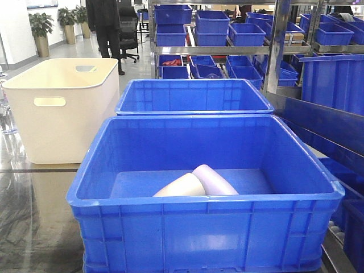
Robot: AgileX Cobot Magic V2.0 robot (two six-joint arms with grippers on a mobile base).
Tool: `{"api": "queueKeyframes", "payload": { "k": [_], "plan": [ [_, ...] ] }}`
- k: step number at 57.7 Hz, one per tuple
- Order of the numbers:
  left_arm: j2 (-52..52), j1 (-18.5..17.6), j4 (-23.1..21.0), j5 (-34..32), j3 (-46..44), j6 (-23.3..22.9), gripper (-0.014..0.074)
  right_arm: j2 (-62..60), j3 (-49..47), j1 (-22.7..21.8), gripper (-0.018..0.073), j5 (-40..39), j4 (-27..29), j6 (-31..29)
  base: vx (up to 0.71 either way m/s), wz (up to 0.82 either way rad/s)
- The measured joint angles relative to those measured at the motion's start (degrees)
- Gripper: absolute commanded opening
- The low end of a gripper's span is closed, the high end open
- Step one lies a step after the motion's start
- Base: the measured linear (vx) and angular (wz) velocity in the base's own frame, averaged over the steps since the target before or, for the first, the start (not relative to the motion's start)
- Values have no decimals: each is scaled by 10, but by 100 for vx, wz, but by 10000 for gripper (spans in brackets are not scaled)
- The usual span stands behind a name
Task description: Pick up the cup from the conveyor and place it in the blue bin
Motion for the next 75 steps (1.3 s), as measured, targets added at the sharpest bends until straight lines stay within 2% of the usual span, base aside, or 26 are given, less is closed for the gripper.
{"api": "queueKeyframes", "payload": {
  "k": [43, 49, 57, 65, 75],
  "plan": [
    [0, 0, 0, 3, 0, 0, -2, -6, 8, 0, -10, -2, -3, 0, 0, 0],
    [0, 0, 1, 3, 0, 0, -2, -51, 64, -3, -10, -45, -20, 0, 0, 0],
    [0, 0, 1, 3, 0, 0, -2, -165, 206, -25, -10, -131, -24, 0, 0, 0],
    [0, 0, 1, 4, 0, 0, -2, -279, 246, -51, -10, -98, -26, 0, 0, 0],
    [-1, 0, 1, 4, 0, 0, -2, -301, 246, -54, -10, -62, -27, 0, 0, 0]
  ]
}}
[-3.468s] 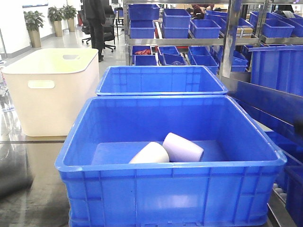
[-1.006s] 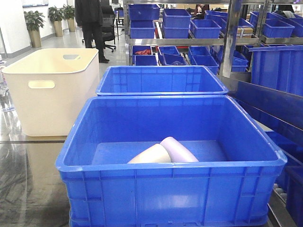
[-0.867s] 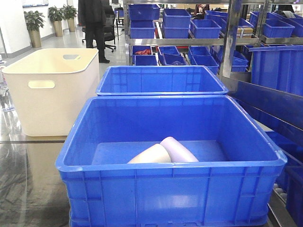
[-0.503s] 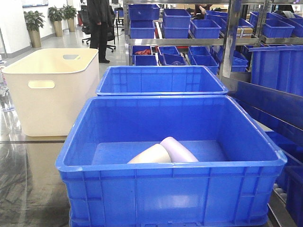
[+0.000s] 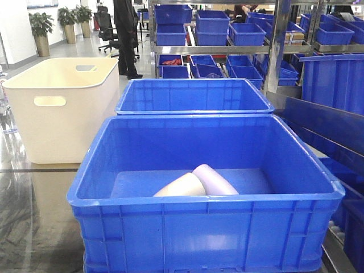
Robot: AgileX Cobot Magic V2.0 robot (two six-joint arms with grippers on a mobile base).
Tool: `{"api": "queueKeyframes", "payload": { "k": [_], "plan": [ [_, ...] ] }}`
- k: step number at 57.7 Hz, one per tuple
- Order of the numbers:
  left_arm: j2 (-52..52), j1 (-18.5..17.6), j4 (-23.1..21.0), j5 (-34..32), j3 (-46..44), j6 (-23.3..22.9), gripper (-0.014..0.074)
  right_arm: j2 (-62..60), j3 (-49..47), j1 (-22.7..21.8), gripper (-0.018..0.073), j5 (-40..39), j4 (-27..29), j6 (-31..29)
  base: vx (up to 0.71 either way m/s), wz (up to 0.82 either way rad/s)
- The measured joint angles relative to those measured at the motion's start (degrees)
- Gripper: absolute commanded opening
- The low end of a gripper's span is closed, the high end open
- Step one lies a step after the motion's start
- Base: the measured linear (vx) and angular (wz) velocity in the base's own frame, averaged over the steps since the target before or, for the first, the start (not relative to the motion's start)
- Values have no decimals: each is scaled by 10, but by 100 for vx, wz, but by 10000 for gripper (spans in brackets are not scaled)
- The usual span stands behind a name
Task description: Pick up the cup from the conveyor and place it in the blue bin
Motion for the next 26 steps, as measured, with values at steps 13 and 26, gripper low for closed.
{"api": "queueKeyframes", "payload": {
  "k": [13, 26],
  "plan": [
    [-3, 0, 1, 0, 0, 0, -2, 0, 0, 0, -10, 21, -1, 0, 0, 0],
    [-3, 0, 1, 0, 0, 0, -2, 0, 0, 0, -10, 23, -1, 0, 0, 0]
  ]
}}
